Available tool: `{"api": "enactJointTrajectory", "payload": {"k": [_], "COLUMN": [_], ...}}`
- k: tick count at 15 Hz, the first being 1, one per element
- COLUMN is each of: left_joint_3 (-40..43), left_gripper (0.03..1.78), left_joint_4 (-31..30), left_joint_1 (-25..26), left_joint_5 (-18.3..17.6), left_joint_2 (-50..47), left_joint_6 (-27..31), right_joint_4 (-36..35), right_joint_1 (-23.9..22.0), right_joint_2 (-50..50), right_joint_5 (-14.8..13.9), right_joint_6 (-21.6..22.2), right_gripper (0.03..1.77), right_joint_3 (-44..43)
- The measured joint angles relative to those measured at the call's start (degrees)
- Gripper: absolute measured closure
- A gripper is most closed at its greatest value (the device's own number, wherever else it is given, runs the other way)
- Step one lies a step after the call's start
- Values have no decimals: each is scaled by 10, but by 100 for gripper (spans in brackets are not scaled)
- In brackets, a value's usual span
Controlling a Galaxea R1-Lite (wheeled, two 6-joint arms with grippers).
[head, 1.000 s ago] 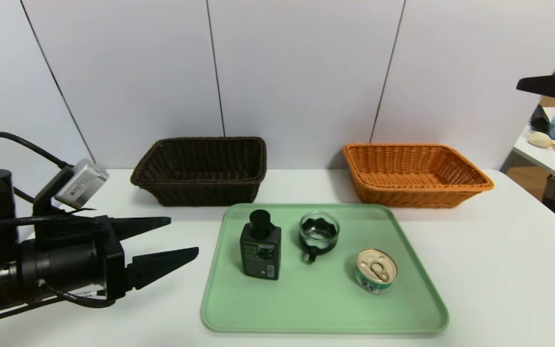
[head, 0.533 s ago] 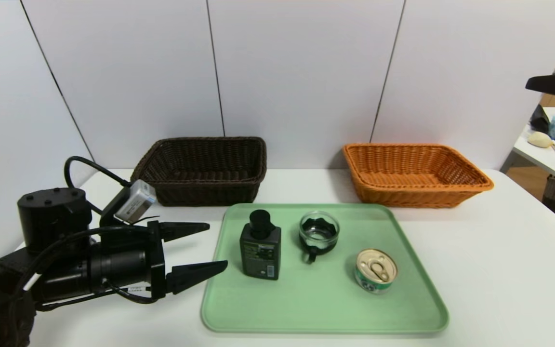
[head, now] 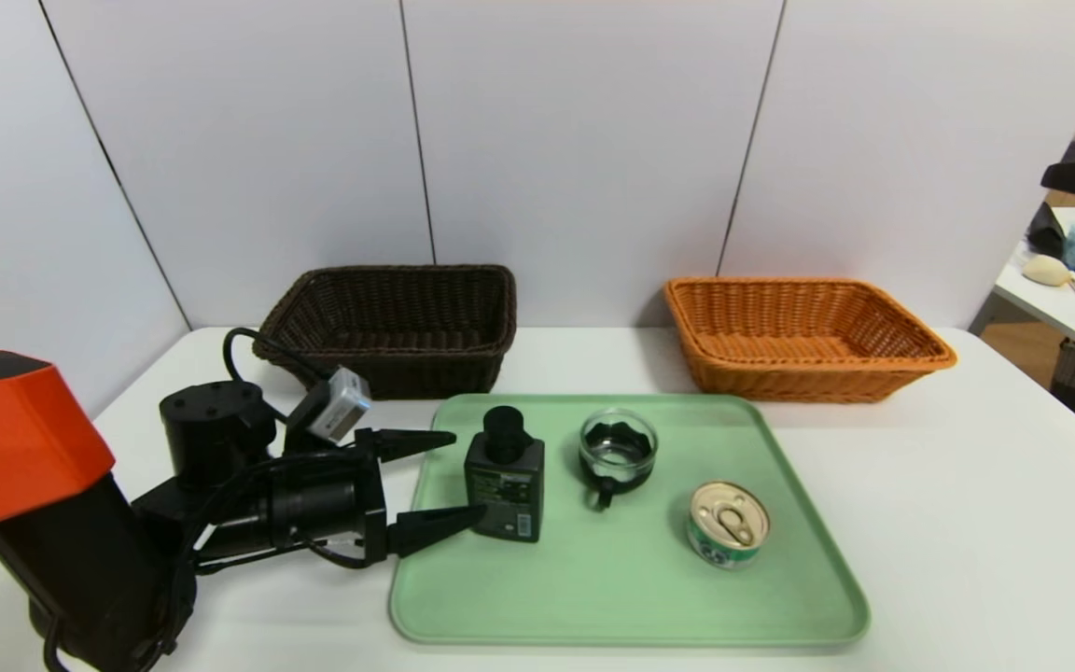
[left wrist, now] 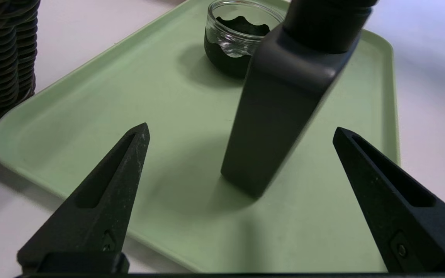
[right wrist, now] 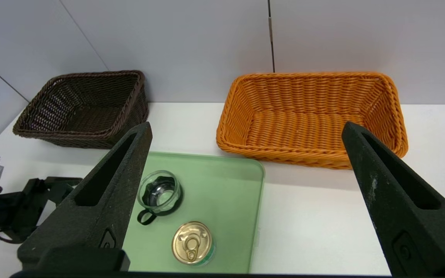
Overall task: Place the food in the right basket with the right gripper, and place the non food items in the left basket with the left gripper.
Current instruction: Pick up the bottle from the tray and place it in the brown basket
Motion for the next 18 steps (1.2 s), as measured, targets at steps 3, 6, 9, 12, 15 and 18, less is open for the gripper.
{"api": "enactJointTrajectory", "payload": {"k": [3, 6, 9, 12, 15, 18], "left_joint_3": [-30, -42, -47, -61, -74, -79], "left_gripper": [12, 12, 12, 12, 12, 26], "left_joint_4": [1, 3, 4, 6, 13, 13], "left_joint_1": [-23, -54, -83, -96, -103, -106], "left_joint_5": [2, 7, 26, 28, 40, 44], "left_joint_2": [25, 38, 44, 46, 49, 50], "left_joint_6": [-4, -6, -15, -21, -23, -42], "right_joint_4": [16, 43, 54, 74, 75, 74], "right_joint_1": [0, 0, 0, -1, 0, 5], "right_joint_2": [-19, -34, -34, -19, 2, 10], "right_joint_5": [0, 3, 0, 4, 5, 7], "right_joint_6": [-1, 0, -1, -1, -2, -2], "right_gripper": [10, 10, 10, 10, 10, 10], "right_joint_3": [6, 9, 13, 20, 32, 42]}}
